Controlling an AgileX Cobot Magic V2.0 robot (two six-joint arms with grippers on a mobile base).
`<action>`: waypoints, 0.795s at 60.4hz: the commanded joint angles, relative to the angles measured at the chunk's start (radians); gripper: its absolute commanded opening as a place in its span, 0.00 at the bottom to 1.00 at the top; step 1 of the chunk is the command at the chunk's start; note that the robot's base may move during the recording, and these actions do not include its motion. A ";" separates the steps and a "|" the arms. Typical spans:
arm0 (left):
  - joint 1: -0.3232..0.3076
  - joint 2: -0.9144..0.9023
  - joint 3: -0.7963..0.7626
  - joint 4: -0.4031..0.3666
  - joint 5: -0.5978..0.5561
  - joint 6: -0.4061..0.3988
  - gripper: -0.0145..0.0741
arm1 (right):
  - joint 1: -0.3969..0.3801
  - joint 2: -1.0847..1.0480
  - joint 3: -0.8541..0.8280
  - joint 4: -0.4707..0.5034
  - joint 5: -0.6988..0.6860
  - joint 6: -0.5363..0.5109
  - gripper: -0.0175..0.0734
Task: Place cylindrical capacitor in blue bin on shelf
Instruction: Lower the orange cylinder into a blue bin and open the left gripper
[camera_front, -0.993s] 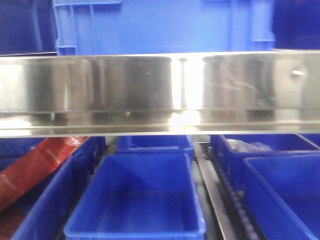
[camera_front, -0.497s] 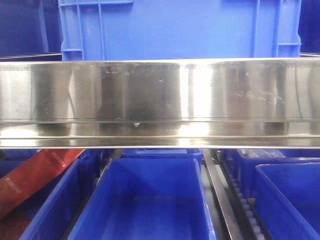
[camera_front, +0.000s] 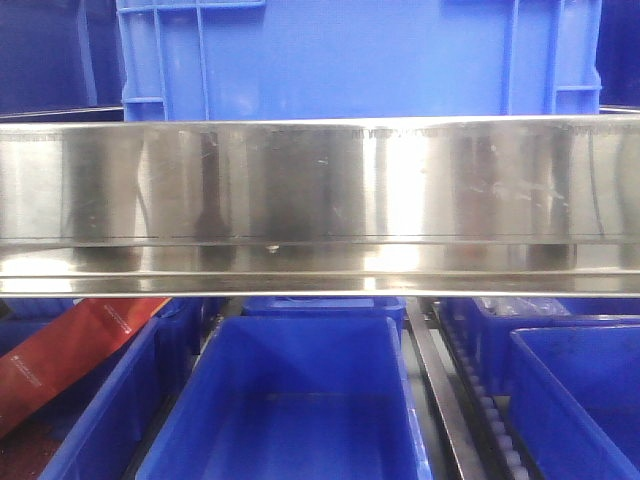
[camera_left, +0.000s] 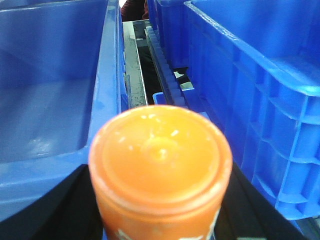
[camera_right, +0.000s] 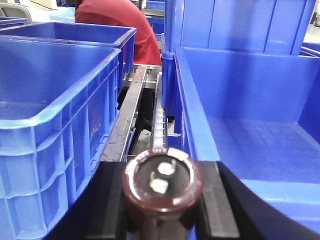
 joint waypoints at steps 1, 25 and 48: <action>-0.002 -0.001 -0.006 -0.004 -0.021 0.002 0.04 | -0.005 -0.005 -0.009 -0.003 -0.023 -0.002 0.03; -0.002 -0.001 -0.006 -0.011 -0.067 0.002 0.04 | -0.005 -0.005 -0.009 -0.003 -0.023 -0.002 0.03; -0.002 -0.001 -0.006 -0.011 -0.078 0.002 0.04 | -0.005 -0.005 -0.009 -0.003 -0.023 -0.002 0.03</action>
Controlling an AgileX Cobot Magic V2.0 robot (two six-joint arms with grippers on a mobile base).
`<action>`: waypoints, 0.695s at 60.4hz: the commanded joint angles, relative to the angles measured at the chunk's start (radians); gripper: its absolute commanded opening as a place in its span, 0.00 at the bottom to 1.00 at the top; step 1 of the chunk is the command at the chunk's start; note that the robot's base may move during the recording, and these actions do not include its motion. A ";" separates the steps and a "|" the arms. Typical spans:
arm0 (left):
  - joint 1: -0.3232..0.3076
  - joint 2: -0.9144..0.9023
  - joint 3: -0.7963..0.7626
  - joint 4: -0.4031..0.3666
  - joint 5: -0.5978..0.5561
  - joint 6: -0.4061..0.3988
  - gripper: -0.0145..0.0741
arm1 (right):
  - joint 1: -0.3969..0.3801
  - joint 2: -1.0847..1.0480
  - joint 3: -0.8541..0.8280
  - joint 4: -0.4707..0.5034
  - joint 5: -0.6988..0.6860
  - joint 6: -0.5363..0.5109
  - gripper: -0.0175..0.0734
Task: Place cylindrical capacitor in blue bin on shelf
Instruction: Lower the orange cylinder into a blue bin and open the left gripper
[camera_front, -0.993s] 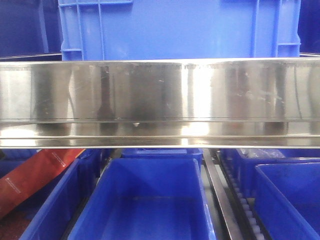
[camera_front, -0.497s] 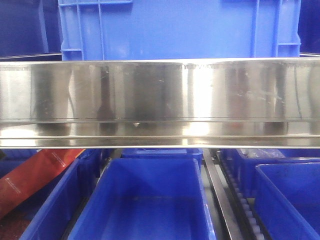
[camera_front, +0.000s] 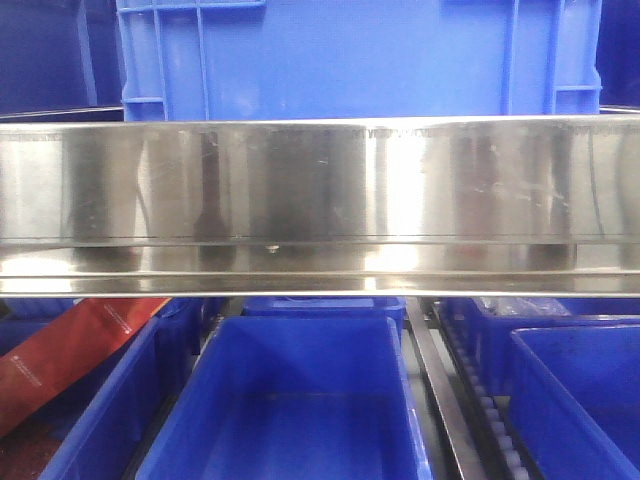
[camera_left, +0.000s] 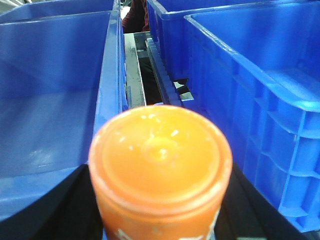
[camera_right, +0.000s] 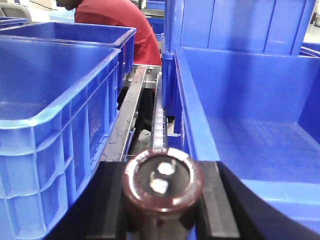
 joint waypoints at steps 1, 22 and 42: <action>-0.002 -0.001 -0.006 -0.008 -0.046 0.002 0.04 | -0.005 -0.005 -0.009 -0.003 -0.023 -0.002 0.03; -0.049 0.172 -0.352 -0.008 0.107 0.046 0.04 | -0.005 -0.005 -0.009 -0.003 -0.023 -0.002 0.03; -0.335 0.592 -0.792 -0.008 0.190 0.062 0.04 | -0.005 -0.005 -0.009 -0.003 -0.023 -0.002 0.03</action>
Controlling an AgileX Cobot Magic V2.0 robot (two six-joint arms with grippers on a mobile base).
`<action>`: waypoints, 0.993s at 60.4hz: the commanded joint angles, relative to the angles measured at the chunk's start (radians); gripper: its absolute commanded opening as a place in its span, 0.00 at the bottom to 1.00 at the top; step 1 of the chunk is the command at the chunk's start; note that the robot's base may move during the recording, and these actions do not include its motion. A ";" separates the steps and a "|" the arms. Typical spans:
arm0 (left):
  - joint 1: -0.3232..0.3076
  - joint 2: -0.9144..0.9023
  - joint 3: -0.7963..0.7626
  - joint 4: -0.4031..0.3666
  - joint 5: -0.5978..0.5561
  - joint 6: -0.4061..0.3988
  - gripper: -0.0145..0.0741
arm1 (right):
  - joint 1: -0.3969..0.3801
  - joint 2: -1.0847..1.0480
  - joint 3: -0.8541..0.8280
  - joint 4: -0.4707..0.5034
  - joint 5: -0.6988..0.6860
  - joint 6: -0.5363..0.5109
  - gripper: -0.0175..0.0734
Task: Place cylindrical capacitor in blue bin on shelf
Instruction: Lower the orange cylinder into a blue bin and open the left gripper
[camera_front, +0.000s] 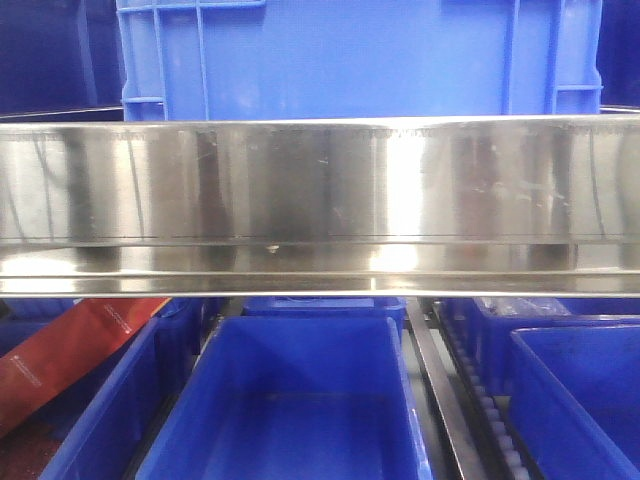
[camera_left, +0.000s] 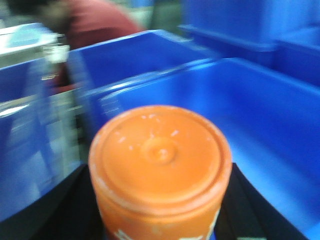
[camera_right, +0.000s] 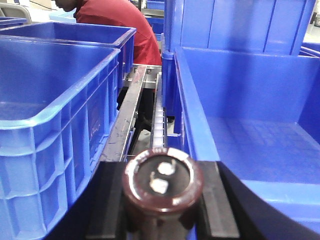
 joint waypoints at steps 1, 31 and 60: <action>-0.066 0.105 -0.078 -0.008 0.000 0.005 0.04 | -0.005 -0.005 -0.009 -0.003 -0.023 -0.002 0.03; -0.134 0.460 -0.186 -0.036 -0.125 0.005 0.21 | 0.000 -0.005 -0.009 -0.003 -0.023 -0.002 0.03; -0.134 0.421 -0.186 -0.039 -0.071 0.005 0.67 | 0.000 -0.005 -0.009 -0.003 -0.072 -0.002 0.03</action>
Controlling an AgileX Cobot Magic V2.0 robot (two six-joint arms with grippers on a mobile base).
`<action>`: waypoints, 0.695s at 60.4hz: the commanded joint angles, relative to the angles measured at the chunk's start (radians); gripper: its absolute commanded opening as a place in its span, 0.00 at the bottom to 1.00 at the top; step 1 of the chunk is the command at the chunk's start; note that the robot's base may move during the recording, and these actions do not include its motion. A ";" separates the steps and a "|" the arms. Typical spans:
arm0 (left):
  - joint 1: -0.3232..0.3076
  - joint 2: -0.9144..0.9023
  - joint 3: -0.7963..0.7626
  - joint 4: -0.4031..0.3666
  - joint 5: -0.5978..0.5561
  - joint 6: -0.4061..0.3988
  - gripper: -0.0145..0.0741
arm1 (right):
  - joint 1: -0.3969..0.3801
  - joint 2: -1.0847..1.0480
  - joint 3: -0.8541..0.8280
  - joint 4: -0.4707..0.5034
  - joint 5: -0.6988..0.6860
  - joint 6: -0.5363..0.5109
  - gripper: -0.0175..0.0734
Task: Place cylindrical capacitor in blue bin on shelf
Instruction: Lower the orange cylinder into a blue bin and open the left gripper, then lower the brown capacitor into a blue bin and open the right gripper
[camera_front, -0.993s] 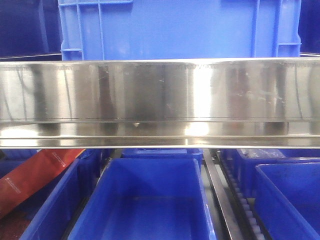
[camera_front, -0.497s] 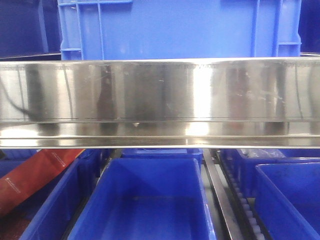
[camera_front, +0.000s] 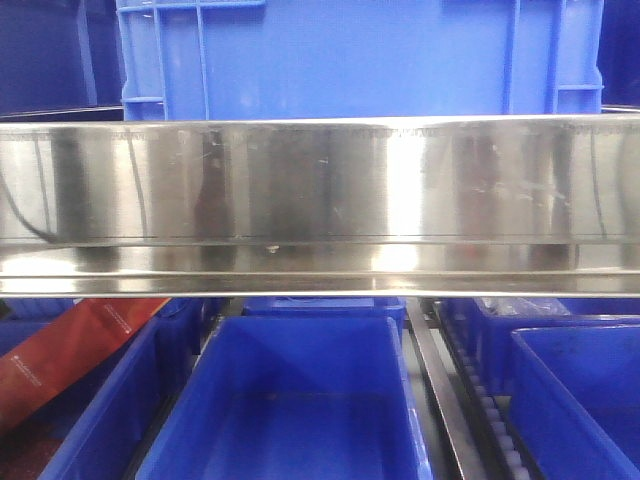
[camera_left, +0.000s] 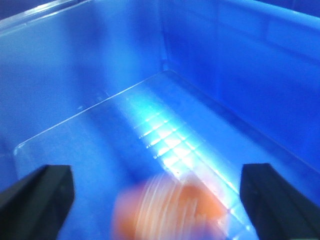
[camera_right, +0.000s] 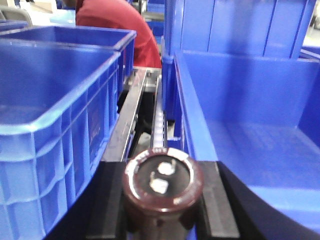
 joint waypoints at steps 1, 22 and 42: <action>-0.006 -0.054 -0.008 -0.010 0.024 0.001 0.64 | 0.000 -0.005 -0.009 -0.003 -0.044 -0.002 0.03; 0.059 -0.277 0.021 -0.026 0.279 -0.001 0.04 | 0.003 -0.005 -0.010 -0.003 -0.003 -0.002 0.03; 0.176 -0.698 0.451 -0.063 0.230 -0.001 0.04 | 0.051 0.031 -0.083 0.033 -0.003 -0.002 0.03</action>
